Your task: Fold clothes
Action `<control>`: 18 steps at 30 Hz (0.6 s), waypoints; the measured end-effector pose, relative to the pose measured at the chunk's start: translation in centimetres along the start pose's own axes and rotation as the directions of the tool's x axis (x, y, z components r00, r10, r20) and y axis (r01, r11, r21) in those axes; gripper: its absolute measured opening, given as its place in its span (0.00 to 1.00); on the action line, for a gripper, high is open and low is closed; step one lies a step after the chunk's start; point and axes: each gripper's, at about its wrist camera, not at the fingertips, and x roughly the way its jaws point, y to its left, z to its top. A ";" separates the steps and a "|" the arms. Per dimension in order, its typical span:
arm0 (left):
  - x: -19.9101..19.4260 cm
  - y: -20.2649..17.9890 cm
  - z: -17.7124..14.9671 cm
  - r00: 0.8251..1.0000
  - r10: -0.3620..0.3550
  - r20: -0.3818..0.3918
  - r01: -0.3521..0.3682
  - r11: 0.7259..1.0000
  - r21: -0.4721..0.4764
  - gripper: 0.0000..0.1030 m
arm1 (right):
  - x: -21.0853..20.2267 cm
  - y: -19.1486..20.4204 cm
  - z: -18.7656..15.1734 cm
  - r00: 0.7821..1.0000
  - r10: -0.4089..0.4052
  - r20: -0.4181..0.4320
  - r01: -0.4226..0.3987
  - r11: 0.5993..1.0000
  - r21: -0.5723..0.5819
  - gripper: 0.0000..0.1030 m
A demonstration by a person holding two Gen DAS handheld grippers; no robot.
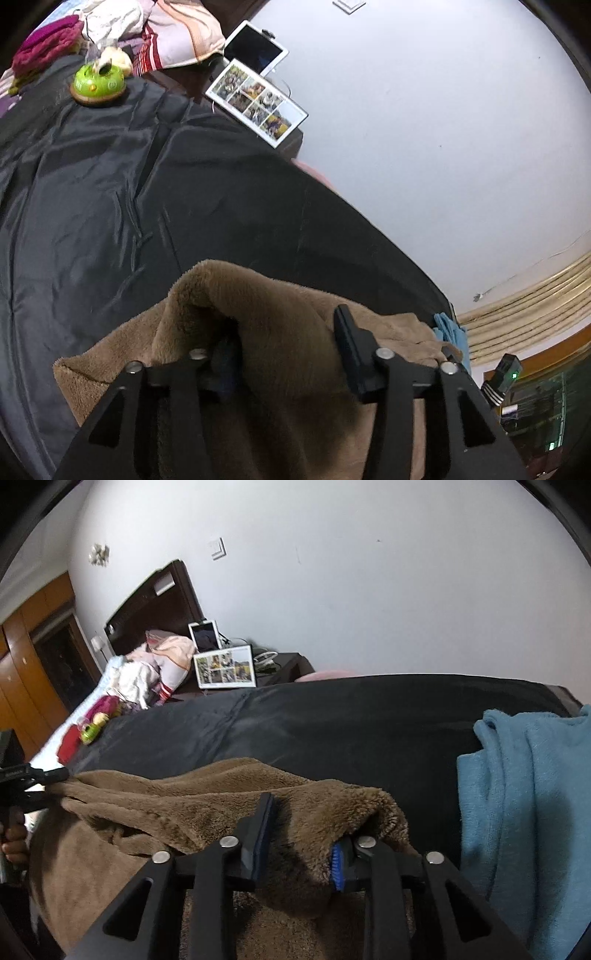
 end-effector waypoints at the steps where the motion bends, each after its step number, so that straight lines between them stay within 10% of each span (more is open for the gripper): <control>1: -0.4 -0.1 0.1 1.000 0.003 0.017 -0.003 1.000 0.001 0.61 | -0.2 0.0 0.0 1.000 0.013 0.006 -0.013 1.000 0.004 0.41; 4: -2.1 -0.1 0.4 0.996 -0.002 0.084 0.002 1.000 -0.002 0.77 | -1.0 0.2 0.1 0.999 0.037 0.038 -0.038 0.999 0.010 0.66; 13: -3.9 -2.0 -1.8 0.989 0.029 0.146 -0.052 0.987 0.154 0.77 | -4.4 1.9 0.9 0.985 -0.030 0.168 0.038 0.998 -0.046 0.75; 18: -3.5 -6.1 -4.5 0.962 0.139 0.236 -0.220 0.905 0.364 0.77 | -5.4 4.1 -0.2 0.987 -0.042 0.155 0.065 0.988 -0.143 0.78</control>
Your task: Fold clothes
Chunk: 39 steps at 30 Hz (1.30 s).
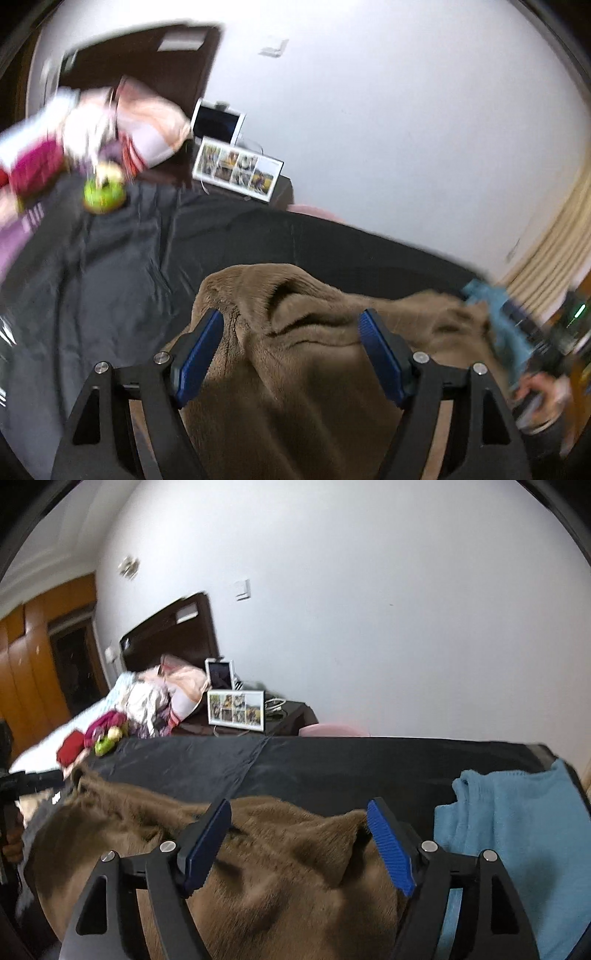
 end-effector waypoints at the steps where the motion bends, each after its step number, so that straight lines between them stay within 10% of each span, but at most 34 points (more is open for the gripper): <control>1: 0.1 -1.1 -0.1 0.999 0.033 0.008 -0.034 0.998 0.054 0.77 | 0.1 0.6 -0.3 1.000 0.000 -0.021 -0.001 1.000 -0.022 0.78; 12: 3.5 -5.9 -2.4 0.978 0.207 -0.008 -0.195 0.933 0.303 0.77 | 2.8 2.7 -2.8 0.983 -0.025 -0.181 0.005 0.994 -0.108 0.78; 39: 11.3 -2.4 -1.5 0.913 0.386 -0.130 -0.347 0.905 0.248 0.78 | 12.2 1.7 -1.0 0.944 -0.154 -0.291 0.113 0.982 -0.154 0.88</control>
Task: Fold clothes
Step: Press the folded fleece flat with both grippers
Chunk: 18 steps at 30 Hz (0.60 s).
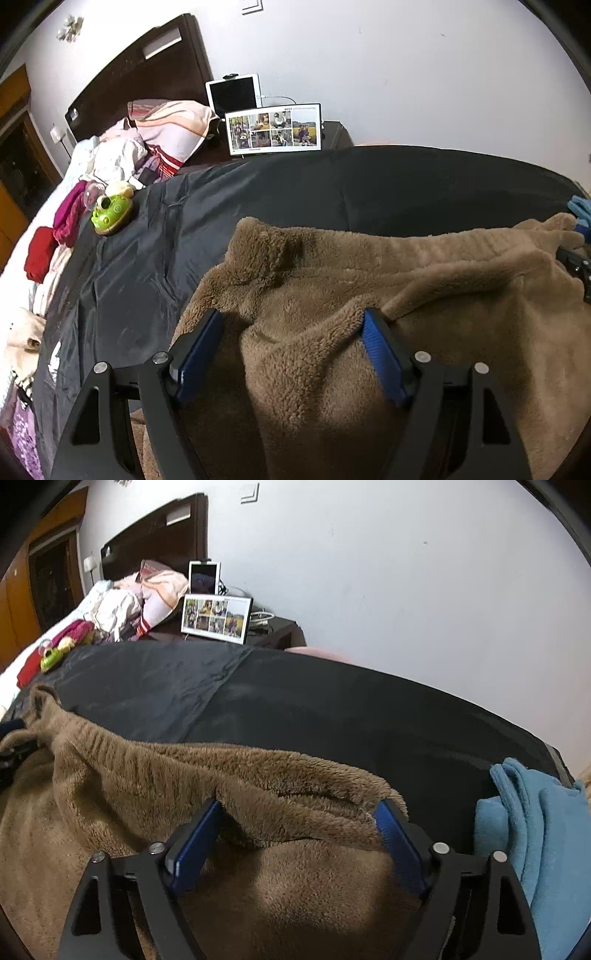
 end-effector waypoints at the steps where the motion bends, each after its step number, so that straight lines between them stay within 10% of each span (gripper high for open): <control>1: 0.0 -0.1 -0.1 1.000 0.007 0.003 -0.007 1.000 0.008 0.78 | 0.1 0.1 -0.1 1.000 -0.005 -0.005 0.005 1.000 -0.009 0.89; 18: -5.2 1.4 -4.6 0.999 -0.035 0.024 0.033 0.997 0.070 0.80 | -11.3 -0.6 -4.7 0.979 0.075 0.188 -0.081 0.996 0.026 0.89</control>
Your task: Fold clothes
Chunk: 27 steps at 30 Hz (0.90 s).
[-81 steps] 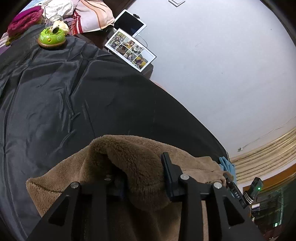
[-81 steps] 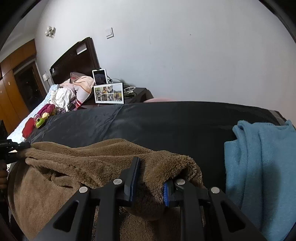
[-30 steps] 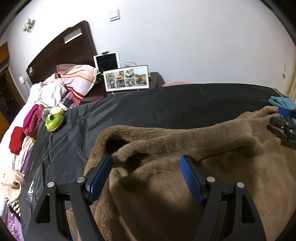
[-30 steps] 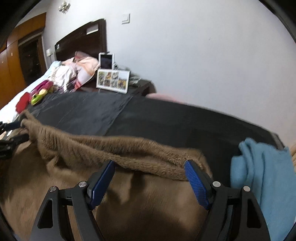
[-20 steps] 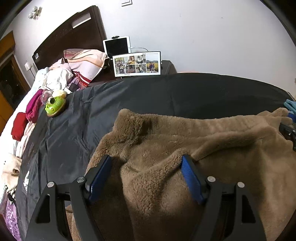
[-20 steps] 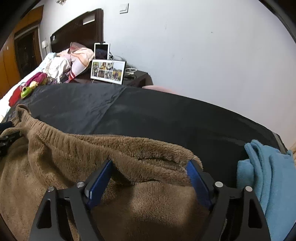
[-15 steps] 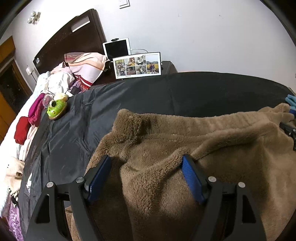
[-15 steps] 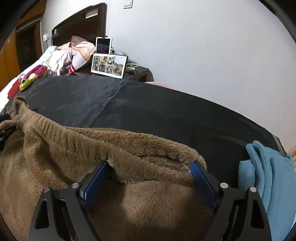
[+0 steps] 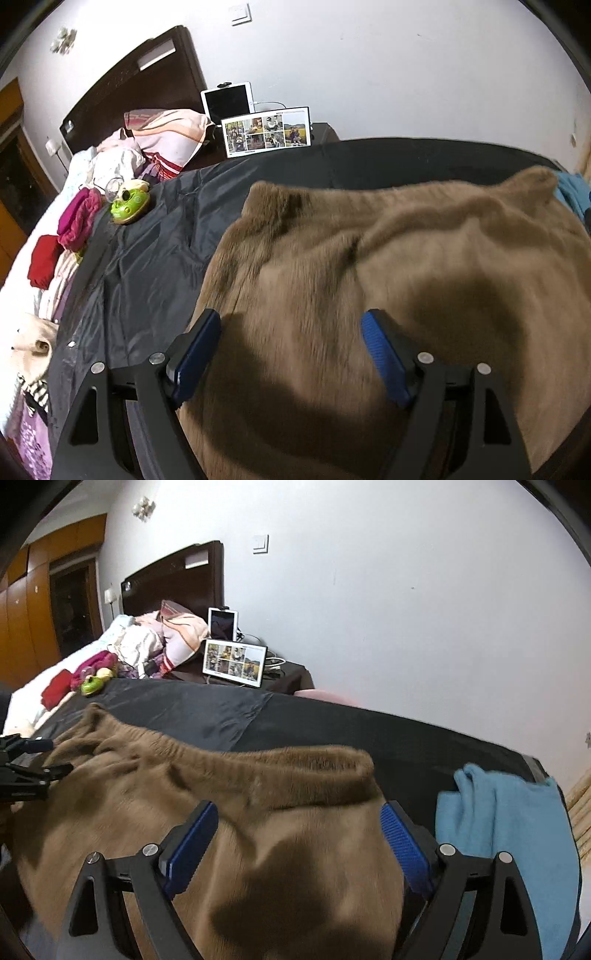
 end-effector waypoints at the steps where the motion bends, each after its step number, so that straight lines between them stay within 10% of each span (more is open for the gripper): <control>1: -0.2 0.0 -0.4 1.000 0.006 0.002 -0.006 1.000 0.005 0.80 | -0.4 0.2 -0.6 1.000 0.021 -0.003 -0.021 1.000 0.001 0.89; 15: 0.5 2.1 -3.5 1.000 -0.011 0.022 0.012 0.998 -0.060 0.92 | 3.1 2.1 -5.8 0.978 0.101 -0.185 -0.112 0.992 -0.053 0.97; 27: -1.3 1.8 -3.9 0.998 0.044 0.048 -0.040 0.997 -0.065 0.94 | -1.7 -0.7 -6.3 0.983 0.161 -0.089 -0.152 0.984 0.092 0.99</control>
